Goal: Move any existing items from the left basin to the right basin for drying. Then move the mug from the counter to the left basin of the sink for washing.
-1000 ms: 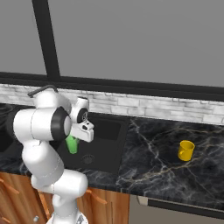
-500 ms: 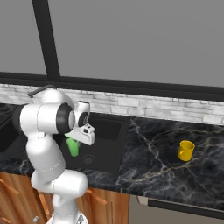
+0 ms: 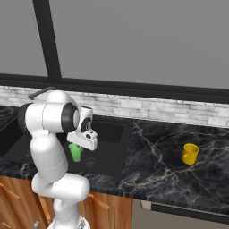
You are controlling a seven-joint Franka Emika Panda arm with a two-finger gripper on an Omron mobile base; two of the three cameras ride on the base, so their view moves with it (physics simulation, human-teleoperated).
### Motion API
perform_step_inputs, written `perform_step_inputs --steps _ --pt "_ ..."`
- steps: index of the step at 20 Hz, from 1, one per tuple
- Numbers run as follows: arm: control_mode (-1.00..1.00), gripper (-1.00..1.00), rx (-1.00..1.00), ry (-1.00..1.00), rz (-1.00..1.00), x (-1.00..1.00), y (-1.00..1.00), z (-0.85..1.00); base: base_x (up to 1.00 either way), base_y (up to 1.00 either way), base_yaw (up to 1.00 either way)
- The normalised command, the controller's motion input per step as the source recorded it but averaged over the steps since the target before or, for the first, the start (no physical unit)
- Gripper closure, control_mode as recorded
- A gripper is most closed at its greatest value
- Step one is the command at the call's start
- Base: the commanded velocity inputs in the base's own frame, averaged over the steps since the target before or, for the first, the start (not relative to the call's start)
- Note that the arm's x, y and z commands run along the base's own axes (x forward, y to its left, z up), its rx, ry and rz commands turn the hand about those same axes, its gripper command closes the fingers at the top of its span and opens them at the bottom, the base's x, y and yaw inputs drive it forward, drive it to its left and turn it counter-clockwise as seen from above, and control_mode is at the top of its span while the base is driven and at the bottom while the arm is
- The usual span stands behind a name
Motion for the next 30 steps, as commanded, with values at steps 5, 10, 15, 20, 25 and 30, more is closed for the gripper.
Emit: perform_step_inputs --steps 5,10,15,20,25,30 --pt "-1.0 1.0 0.0 0.0 0.0 0.0 0.0 -0.17 0.0 0.0 0.0" --pt "-1.0 1.0 0.0 -0.03 0.0 0.01 0.0 -0.11 0.0 0.0 0.0" --pt "-1.0 1.0 0.0 -0.04 0.0 0.07 0.0 -0.13 0.0 0.0 0.0" --pt "-1.0 1.0 0.01 -0.02 0.0 0.05 0.0 -0.15 0.0 0.0 0.0" --pt "-1.0 1.0 0.03 0.0 0.0 0.01 0.0 -0.1 0.0 0.0 0.0" --pt "-1.0 1.0 0.03 0.0 0.0 0.0 0.0 -0.1 0.0 0.0 0.0"
